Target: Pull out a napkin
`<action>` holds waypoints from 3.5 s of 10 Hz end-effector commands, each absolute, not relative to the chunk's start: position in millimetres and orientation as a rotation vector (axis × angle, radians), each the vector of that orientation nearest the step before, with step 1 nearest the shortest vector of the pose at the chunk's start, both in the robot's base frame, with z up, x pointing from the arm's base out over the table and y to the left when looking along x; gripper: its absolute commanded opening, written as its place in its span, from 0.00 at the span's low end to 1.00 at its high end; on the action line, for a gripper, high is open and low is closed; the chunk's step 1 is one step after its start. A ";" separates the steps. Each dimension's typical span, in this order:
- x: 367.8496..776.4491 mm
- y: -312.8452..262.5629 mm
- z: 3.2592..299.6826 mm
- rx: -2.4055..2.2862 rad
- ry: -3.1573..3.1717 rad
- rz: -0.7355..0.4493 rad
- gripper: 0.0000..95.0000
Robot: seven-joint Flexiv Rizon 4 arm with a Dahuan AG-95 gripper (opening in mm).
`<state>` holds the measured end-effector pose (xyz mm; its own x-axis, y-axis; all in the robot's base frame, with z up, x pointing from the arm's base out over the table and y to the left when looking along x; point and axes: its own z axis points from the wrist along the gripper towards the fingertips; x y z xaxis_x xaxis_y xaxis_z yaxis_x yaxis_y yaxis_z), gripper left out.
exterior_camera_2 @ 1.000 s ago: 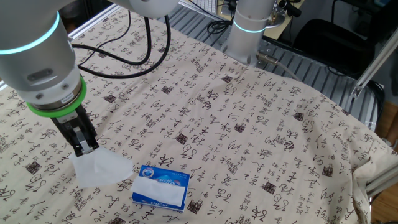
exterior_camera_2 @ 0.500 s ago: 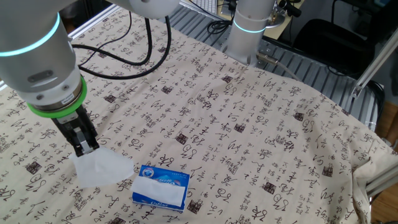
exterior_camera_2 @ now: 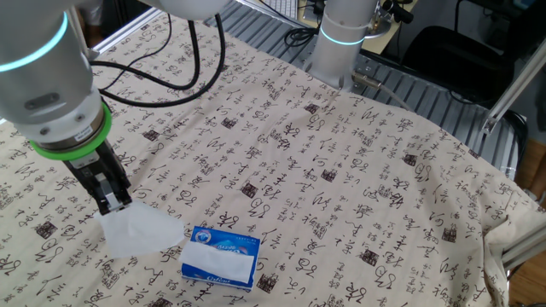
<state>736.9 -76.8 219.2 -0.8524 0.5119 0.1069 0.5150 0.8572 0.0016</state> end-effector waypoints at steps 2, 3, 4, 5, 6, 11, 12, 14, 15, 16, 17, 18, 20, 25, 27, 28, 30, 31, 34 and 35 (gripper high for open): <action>736.8 -77.2 218.8 -0.888 -2.899 -0.033 0.00; 736.8 -77.2 218.8 -0.909 -2.892 -0.034 0.00; 736.8 -77.2 218.8 -0.939 -2.882 -0.032 0.00; 736.8 -77.2 218.8 -0.959 -2.876 -0.032 0.00; 736.8 -77.2 218.8 -0.988 -2.874 -0.041 0.00; 736.8 -77.2 218.8 -1.038 -2.872 -0.061 0.00; 736.8 -77.2 218.8 -1.038 -2.872 -0.061 0.00; 736.7 -77.3 218.8 -1.038 -2.871 -0.046 0.00; 736.5 -77.3 218.9 -1.034 -2.871 -0.048 0.00; 735.6 -77.4 219.6 -1.015 -2.875 -0.012 0.00; 735.1 -77.2 219.9 -1.009 -2.877 -0.002 0.00; 734.1 -76.9 220.3 -0.999 -2.880 0.000 0.00; 733.1 -76.3 220.8 -0.982 -2.889 -0.003 0.00; 743.7 -79.7 212.3 -0.980 -2.895 -0.049 0.00; 751.7 -84.2 206.1 -0.967 -2.903 -0.045 0.00; 756.8 -87.8 203.8 -0.962 -2.905 -0.049 0.00; 765.5 -95.0 201.8 -0.945 -2.910 -0.045 0.00; 768.9 -97.9 201.3 -0.942 -2.915 -0.046 0.00; 776.7 -105.6 198.8 -0.929 -2.920 -0.045 0.00; 779.4 -108.1 196.2 -0.925 -2.923 -0.041 0.00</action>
